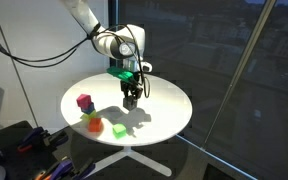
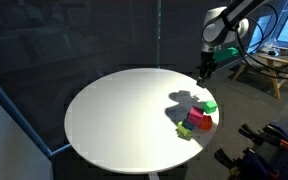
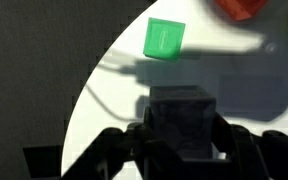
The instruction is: Put the grey block on top of the orange block
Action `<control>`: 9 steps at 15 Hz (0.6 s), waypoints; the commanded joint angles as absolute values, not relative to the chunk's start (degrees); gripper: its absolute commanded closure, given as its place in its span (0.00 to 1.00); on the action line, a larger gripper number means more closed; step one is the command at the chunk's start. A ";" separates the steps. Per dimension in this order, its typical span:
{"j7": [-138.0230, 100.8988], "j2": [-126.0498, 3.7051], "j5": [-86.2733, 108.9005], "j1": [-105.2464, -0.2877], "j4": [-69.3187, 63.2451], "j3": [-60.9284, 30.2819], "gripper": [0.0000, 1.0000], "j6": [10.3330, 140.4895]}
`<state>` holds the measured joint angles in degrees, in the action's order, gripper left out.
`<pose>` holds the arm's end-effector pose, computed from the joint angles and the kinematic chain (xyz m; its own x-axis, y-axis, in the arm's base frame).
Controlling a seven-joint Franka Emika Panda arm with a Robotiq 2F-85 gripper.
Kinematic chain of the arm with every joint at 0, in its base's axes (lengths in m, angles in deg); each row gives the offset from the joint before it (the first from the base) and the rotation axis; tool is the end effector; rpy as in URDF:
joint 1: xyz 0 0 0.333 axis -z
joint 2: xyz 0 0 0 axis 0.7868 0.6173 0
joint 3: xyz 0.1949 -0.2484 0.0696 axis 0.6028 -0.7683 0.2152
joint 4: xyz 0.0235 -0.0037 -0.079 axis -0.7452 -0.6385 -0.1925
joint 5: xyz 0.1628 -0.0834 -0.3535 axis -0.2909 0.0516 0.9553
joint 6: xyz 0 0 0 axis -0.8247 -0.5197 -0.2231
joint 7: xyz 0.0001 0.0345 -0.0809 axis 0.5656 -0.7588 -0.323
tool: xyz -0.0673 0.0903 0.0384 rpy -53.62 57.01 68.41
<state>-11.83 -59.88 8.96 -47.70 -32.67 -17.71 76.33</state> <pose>0.5604 -0.1043 0.2475 0.9879 -0.1358 -0.0749 -0.1333 -0.9904 0.0373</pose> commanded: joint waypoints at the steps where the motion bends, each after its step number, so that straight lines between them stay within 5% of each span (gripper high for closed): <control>1: -11.99 -59.90 9.20 -47.15 -32.58 -17.16 0.46 76.16; 6: -11.98 -59.90 9.20 -47.15 -32.64 -17.16 0.46 76.16; 7: -11.98 -59.90 9.20 -47.15 -32.64 -17.16 0.71 76.16; 9: -11.79 -60.44 8.96 -47.09 -32.70 -17.05 0.71 76.18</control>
<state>-11.83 -59.76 8.96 -47.69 -32.76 -17.68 76.35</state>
